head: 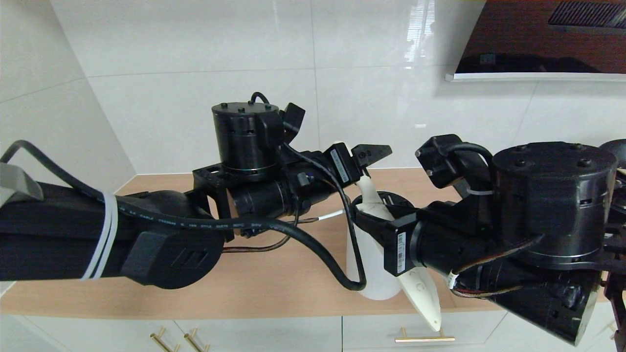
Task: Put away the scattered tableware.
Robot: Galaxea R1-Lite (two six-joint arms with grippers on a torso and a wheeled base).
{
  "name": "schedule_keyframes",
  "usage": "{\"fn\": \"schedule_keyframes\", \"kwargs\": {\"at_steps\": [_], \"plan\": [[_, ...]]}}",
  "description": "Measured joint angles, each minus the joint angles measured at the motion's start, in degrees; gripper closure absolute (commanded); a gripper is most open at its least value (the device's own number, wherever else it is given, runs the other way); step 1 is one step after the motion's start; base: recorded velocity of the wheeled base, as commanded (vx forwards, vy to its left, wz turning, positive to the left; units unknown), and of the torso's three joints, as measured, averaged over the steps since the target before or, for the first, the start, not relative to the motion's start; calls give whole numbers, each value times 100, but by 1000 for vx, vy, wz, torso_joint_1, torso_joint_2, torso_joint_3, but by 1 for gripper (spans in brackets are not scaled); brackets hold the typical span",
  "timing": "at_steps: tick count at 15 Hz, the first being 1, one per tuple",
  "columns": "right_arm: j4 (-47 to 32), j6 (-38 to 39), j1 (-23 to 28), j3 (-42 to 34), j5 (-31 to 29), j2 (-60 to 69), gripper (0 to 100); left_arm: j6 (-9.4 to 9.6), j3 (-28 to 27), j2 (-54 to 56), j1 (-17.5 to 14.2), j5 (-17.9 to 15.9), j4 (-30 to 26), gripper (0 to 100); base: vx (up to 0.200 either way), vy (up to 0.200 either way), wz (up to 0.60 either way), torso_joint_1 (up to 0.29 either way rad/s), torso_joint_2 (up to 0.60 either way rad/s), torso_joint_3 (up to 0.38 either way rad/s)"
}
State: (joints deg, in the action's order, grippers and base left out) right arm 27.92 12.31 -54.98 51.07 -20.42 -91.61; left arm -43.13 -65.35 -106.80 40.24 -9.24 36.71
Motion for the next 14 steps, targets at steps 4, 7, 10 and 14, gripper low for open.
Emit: {"fn": "schedule_keyframes", "kwargs": {"at_steps": [4,7,10,14], "plan": [[0,-2,-1,-9,-40,-4,100,0,-2,0,24,11,0,100,0,0,0,0,0,0],[-9,-11,-4,-11,-77,-4,100,-4,0,2,30,7,27,100,0,0,0,0,0,0],[0,-20,-1,-11,-133,-9,100,0,6,9,27,11,-1,100,0,0,0,0,0,0],[9,-20,-1,-2,-178,-9,0,0,6,13,28,13,141,100,0,0,0,0,0,0]]}}
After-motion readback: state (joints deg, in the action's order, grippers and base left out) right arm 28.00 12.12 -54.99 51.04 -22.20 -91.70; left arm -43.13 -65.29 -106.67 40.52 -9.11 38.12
